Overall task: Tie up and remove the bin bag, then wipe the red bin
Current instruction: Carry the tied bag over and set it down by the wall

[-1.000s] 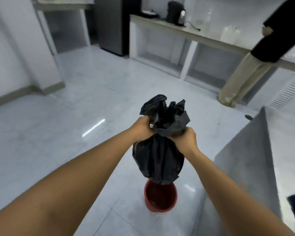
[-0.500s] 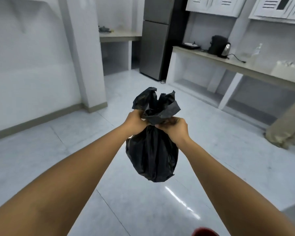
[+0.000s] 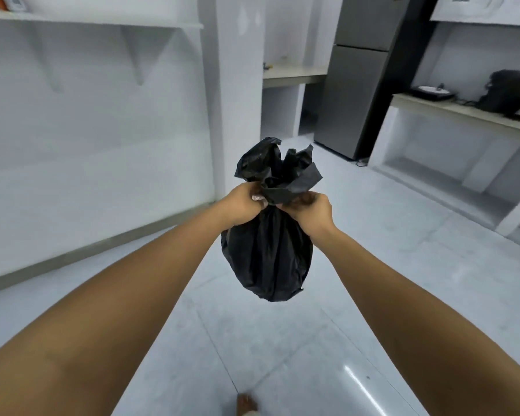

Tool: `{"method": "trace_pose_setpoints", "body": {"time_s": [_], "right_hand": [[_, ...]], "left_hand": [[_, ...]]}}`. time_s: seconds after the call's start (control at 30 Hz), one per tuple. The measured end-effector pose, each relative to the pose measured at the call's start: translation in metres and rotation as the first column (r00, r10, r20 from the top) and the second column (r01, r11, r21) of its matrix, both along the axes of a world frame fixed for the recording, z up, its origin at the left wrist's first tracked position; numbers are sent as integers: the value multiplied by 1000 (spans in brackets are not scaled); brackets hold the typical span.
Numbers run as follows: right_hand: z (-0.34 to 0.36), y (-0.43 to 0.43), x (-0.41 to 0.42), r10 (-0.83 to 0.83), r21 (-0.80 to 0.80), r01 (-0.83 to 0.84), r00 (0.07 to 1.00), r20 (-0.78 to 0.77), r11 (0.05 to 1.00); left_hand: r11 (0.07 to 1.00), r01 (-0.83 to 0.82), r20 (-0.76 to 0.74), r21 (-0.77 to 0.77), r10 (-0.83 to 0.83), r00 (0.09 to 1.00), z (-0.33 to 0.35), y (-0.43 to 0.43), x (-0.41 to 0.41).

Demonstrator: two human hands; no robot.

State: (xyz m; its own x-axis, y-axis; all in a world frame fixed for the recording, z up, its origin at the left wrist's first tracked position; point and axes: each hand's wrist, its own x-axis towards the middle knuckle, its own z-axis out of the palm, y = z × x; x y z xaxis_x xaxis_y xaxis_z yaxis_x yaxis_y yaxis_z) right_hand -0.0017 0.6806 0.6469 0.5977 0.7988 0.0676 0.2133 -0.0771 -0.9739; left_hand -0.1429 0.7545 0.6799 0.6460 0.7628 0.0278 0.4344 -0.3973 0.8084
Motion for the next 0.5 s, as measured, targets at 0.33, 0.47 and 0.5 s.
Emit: {"method": "trace_pose_setpoints", "body": {"time_s": [0.33, 0.47, 0.5], "right_hand": [[-17, 280, -15, 212, -103, -224, 971, -114, 969], [-16, 383, -31, 249, -111, -283, 935, -252, 953], [-20, 406, -33, 249, -120, -280, 943, -222, 953]], "left_hand": [[977, -166, 56, -137, 175, 983, -14, 251, -36], [969, -190, 34, -159, 197, 980, -21, 346, -54], [967, -197, 28, -162, 204, 979, -24, 367, -57]]}}
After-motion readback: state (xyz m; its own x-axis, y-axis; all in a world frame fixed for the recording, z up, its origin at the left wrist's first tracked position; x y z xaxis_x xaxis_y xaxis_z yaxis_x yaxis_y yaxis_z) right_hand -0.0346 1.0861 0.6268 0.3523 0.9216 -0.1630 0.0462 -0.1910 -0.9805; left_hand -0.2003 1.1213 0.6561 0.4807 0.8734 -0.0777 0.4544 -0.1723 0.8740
